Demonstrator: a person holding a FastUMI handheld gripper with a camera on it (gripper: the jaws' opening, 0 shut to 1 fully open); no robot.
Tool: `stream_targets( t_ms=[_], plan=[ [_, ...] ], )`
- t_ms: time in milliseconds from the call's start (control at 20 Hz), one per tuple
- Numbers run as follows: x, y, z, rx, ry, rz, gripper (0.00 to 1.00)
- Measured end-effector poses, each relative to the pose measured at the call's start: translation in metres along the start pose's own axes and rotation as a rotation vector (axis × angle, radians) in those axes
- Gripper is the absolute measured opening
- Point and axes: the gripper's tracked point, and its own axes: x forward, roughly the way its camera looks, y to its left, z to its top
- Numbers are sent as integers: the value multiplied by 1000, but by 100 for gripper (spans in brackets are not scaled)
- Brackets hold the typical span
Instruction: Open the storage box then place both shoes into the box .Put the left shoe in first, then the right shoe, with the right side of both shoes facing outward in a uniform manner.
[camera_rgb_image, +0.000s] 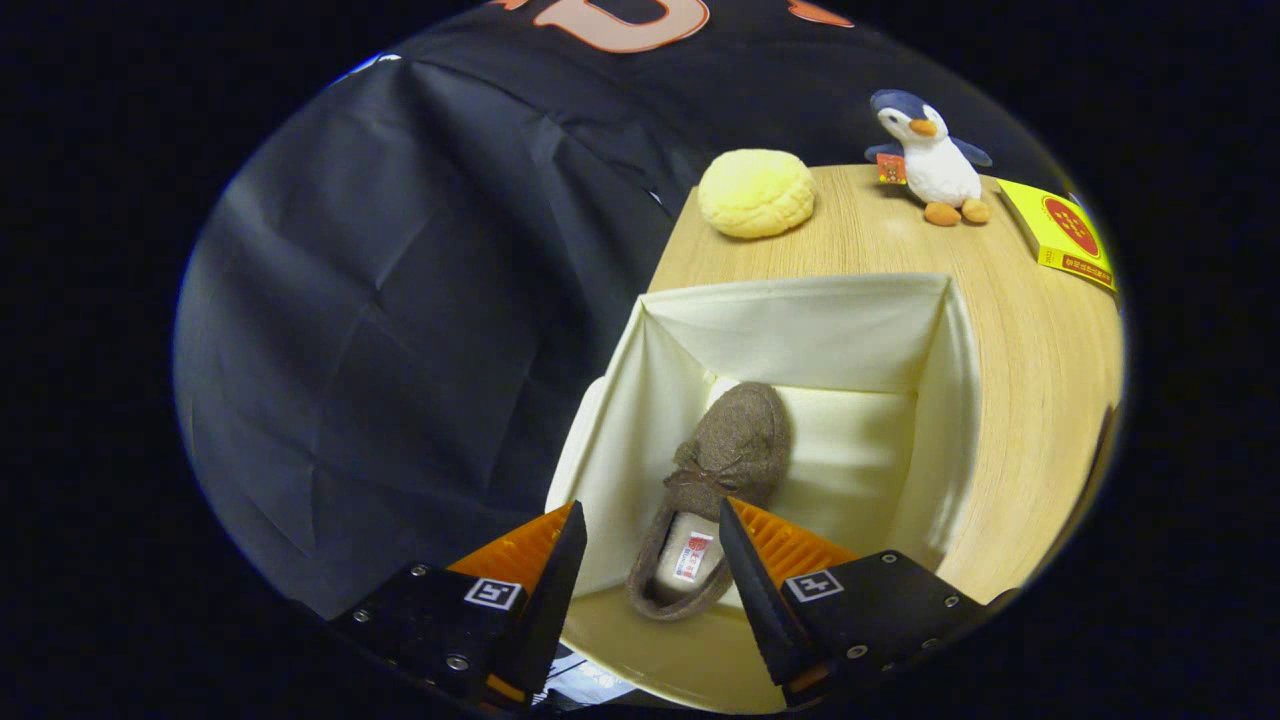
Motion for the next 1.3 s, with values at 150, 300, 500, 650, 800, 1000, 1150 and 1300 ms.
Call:
stream_targets(
  t_ms=[150,300,500,650,800,1000,1150,1300],
  plan=[
    [-37,-13,15,-30,-98,-3,84],
    [-78,-44,30,-74,-202,-72,95],
    [-126,-110,34,-82,-297,-192,98],
    [-153,-170,23,-50,-315,-301,98],
    [-176,-227,4,-24,-314,-425,98],
    [-205,-282,-24,32,-311,-512,98],
    [-222,-323,-44,79,-306,-564,95],
    [-232,-359,-61,83,-290,-628,88]
  ],
)
